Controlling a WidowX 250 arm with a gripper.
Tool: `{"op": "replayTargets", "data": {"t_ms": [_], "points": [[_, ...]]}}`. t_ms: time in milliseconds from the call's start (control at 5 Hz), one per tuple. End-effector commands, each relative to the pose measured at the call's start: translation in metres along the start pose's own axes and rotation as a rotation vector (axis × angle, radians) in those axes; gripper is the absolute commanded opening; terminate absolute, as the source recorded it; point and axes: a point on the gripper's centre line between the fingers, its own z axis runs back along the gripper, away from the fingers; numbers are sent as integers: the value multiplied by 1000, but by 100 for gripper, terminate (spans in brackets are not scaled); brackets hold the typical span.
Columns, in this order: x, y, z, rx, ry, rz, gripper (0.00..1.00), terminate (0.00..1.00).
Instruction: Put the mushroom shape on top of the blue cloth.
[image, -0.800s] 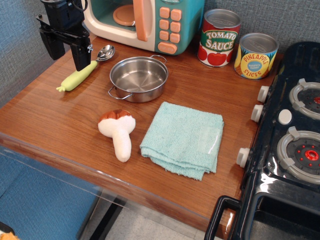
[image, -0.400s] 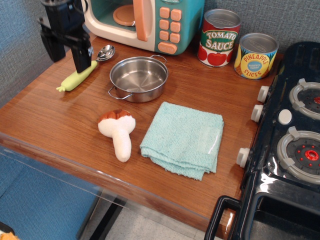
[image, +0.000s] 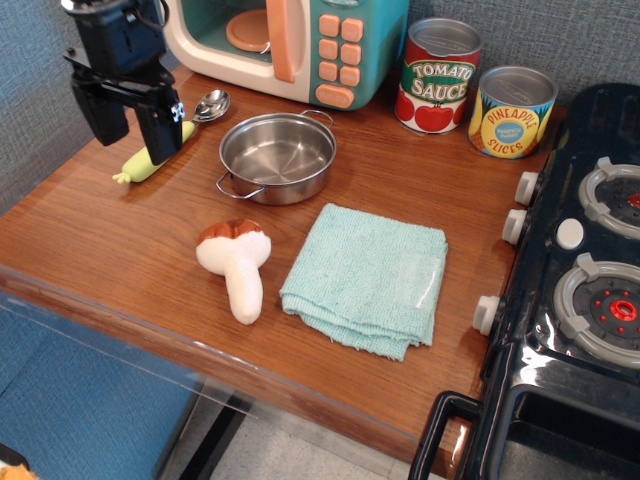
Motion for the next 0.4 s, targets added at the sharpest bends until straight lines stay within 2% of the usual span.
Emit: {"op": "replayTargets", "data": {"t_ms": [0,200], "points": [[-13,-58,5,36,-29,-62,100,0],[-4,-82,-30,56,-1,-40,100,0]]}}
